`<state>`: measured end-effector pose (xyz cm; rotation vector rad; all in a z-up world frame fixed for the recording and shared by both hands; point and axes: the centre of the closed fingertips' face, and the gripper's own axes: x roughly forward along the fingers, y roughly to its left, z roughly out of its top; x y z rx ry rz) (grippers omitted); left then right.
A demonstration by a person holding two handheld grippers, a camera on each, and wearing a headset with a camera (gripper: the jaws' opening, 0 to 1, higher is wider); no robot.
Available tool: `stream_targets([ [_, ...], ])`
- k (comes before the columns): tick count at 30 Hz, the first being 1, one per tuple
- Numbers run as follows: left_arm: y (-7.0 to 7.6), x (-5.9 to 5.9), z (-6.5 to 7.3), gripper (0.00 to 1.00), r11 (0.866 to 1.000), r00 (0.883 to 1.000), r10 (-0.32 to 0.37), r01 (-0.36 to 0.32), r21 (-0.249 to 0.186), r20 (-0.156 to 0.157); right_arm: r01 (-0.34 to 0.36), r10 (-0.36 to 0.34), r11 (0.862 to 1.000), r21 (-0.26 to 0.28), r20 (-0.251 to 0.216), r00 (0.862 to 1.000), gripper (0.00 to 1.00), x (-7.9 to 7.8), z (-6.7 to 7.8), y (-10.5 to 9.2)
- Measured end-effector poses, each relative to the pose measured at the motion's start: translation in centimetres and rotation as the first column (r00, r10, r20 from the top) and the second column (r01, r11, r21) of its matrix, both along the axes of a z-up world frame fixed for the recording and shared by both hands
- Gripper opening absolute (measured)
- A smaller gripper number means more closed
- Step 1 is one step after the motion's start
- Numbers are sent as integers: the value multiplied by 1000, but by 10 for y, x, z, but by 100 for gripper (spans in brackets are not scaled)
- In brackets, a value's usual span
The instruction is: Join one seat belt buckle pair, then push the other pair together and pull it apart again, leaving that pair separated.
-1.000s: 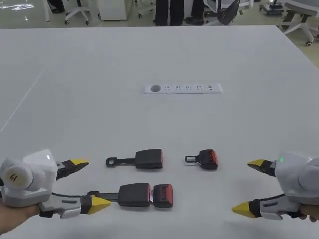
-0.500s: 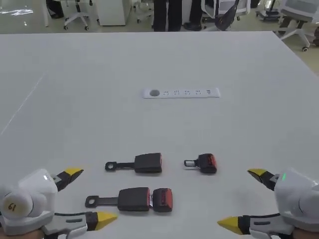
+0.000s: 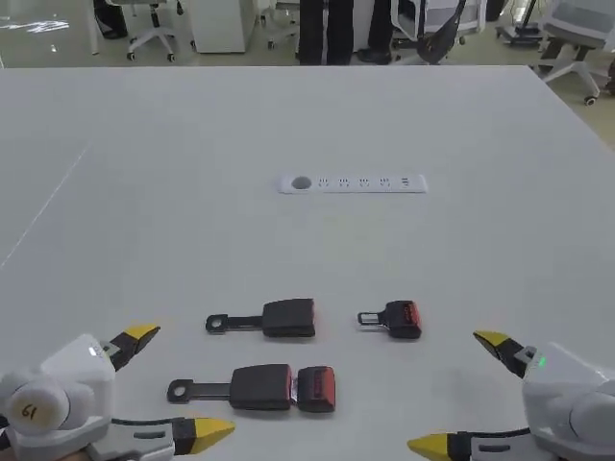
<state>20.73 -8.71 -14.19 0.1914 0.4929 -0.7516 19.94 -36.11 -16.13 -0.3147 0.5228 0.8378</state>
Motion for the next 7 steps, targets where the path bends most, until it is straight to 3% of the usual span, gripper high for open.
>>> stream_targets([
  [3,3,2,1,100,1000,1000,15,-15,-19,5,5,-5,1000,1,6,1000,100,1,0,0],
  [7,-1,0,3,100,1000,1000,11,-11,-2,6,4,-4,1000,-1,15,1000,100,1,3,2],
])
